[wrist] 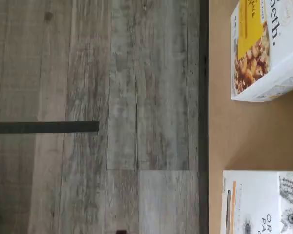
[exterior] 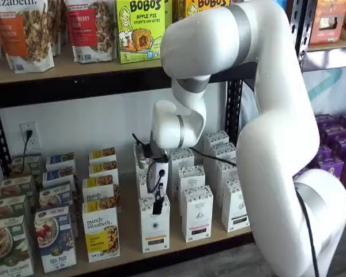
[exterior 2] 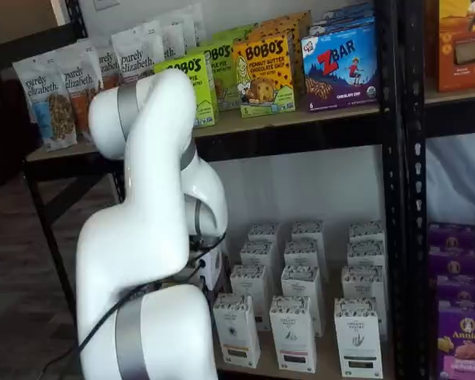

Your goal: Pick up the white box with a yellow strip in the middle, on the bottom shelf, the fourth box from the left

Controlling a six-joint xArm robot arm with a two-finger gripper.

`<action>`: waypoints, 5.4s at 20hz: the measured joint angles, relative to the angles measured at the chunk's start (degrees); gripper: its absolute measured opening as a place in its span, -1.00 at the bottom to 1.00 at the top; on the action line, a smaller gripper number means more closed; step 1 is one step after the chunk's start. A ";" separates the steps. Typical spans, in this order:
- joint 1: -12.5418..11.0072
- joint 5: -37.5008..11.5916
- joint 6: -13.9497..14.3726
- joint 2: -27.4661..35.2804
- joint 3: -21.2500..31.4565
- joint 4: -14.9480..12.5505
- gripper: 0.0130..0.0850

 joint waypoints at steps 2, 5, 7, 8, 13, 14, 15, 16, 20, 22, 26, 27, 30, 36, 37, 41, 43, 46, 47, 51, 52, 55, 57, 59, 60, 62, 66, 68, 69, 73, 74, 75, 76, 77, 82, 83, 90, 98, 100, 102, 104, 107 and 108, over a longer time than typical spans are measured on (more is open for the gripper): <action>-0.56 3.21 0.97 1.07 -1.91 -1.51 1.00; -0.99 3.68 0.45 2.77 -3.43 -1.43 1.00; -0.91 1.49 -0.98 3.62 -3.51 0.08 1.00; -0.85 0.56 -1.69 3.95 -3.53 0.88 1.00; -0.73 -3.55 -6.96 6.27 -4.65 6.55 1.00; -0.75 -4.21 -7.80 6.78 -5.03 7.38 1.00; -0.79 -4.89 -8.70 7.22 -5.36 8.30 1.00; -0.83 -5.49 -9.61 7.67 -5.73 9.24 1.00; -1.55 -5.78 -10.36 9.80 -8.02 9.35 1.00; -1.93 -5.74 -10.31 10.85 -9.16 8.90 1.00; -2.70 -5.59 -11.51 13.07 -11.77 9.48 1.00; -2.87 -5.61 -11.21 13.50 -12.25 8.97 1.00; -3.59 -5.66 -10.22 15.19 -14.14 7.14 1.00; -5.06 -3.93 -8.63 18.18 -17.98 3.95 1.00; -5.21 -3.56 -8.25 18.61 -18.59 3.42 1.00; -5.55 -1.27 -5.53 20.41 -21.42 0.20 1.00; -5.52 -0.52 -4.22 21.29 -22.70 -1.18 1.00; -5.42 0.90 -1.02 22.64 -24.72 -4.58 1.00; -5.40 1.19 -0.25 22.87 -25.07 -5.42 1.00; -5.28 1.95 2.36 23.89 -26.29 -8.25 1.00; -5.25 2.10 2.50 24.08 -26.52 -8.37 1.00; -5.12 1.61 2.93 24.50 -26.75 -8.75 1.00; -5.05 1.21 3.17 24.85 -26.98 -8.94 1.00; -5.03 0.59 3.32 25.16 -27.12 -9.12 1.00; -5.04 0.44 3.33 25.26 -27.19 -9.16 1.00; -5.14 0.48 3.34 25.45 -27.43 -9.25 1.00; -5.36 1.30 2.76 25.66 -27.89 -8.82 0.89; -5.41 1.81 2.49 25.73 -28.12 -8.54 0.78; -5.42 2.13 2.48 25.77 -28.27 -8.53 0.67; -5.38 3.02 2.88 25.93 -28.69 -8.90 0.56; -5.35 3.08 3.01 25.96 -28.74 -9.01 0.56; -5.32 3.13 3.09 25.98 -28.78 -9.07 0.56; -5.32 3.25 3.20 26.00 -28.84 -9.18 0.56; -5.31 3.32 3.30 26.00 -28.86 -9.30 0.56; -5.37 3.46 3.12 25.88 -28.73 -9.16 0.56; -5.39 3.57 3.11 25.80 -28.67 -9.16 0.44; -5.45 3.68 2.84 25.25 -28.01 -8.93 0.11; -5.29 2.43 4.30 23.86 -25.50 -10.53 0.00; -5.23 1.99 3.54 23.01 -24.15 -9.65 0.00; -5.13 1.54 3.08 22.07 -22.68 -9.08 0.00; -4.97 1.14 3.17 21.17 -21.23 -9.05 0.00; -4.63 0.26 3.47 19.73 -18.74 -9.12 0.00; -4.49 -0.11 3.49 19.22 -17.82 -9.03 0.00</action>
